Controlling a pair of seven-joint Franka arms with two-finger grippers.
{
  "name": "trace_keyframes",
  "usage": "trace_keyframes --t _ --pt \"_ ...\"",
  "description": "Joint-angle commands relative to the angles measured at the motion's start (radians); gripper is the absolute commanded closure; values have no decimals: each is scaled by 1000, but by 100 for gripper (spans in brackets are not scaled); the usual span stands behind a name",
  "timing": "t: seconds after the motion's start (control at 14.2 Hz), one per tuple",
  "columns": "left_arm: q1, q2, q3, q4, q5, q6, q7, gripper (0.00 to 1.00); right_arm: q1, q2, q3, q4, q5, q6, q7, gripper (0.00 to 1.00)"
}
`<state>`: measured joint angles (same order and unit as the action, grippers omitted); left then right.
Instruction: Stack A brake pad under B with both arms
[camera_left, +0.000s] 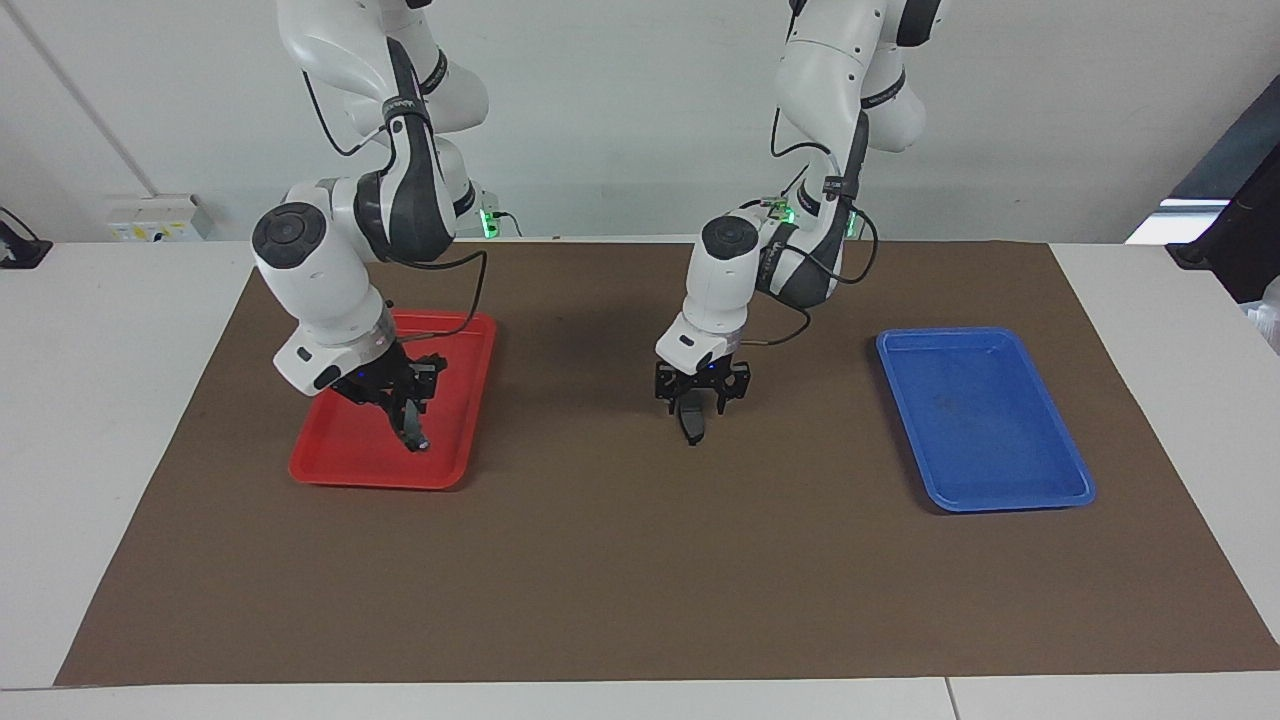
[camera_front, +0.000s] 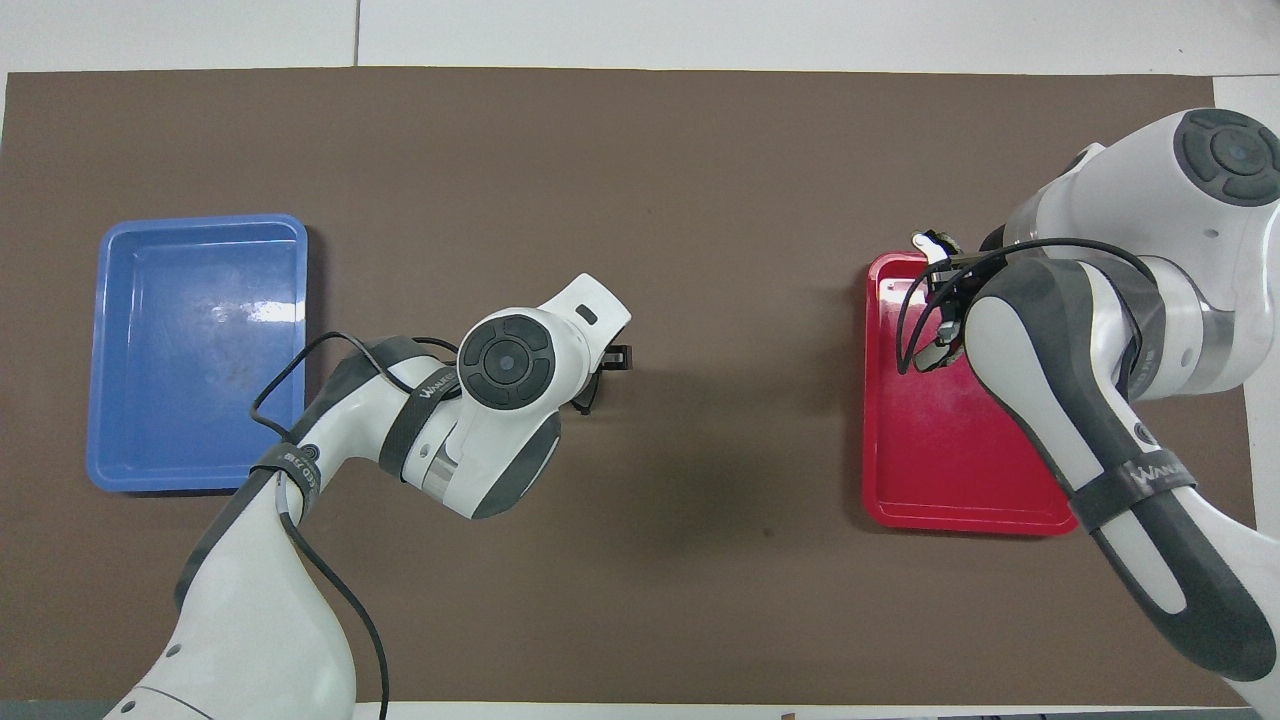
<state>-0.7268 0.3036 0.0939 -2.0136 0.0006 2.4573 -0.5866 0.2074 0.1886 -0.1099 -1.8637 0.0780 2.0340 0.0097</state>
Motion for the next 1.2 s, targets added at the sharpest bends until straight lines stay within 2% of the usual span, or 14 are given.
trace_keyframes --t 0.0,0.28,0.42,0.63,0.78,0.85,1.13 --pt "79 -101 6 -7 3 -124 63 0 78 47 2 115 23 -50 97 94" --pt "254 -214 7 -4 3 -260 256 0 257 116 2 230 29 -66 318 95" --pt "367 -271 6 3 3 -310 361 0 332 202 2 319 112 -64 395 95" --pt "513 -357 7 9 3 -378 496 0 447 339 2 425 123 -38 490 95" --pt "584 -382 7 62 3 -466 539 0 501 377 2 414 127 77 519 93" --pt "607 -377 7 114 3 -539 562 0 507 376 2 372 126 118 526 92" --pt "659 -348 9 304 -1 -742 596 0 527 362 2 290 128 166 524 90"
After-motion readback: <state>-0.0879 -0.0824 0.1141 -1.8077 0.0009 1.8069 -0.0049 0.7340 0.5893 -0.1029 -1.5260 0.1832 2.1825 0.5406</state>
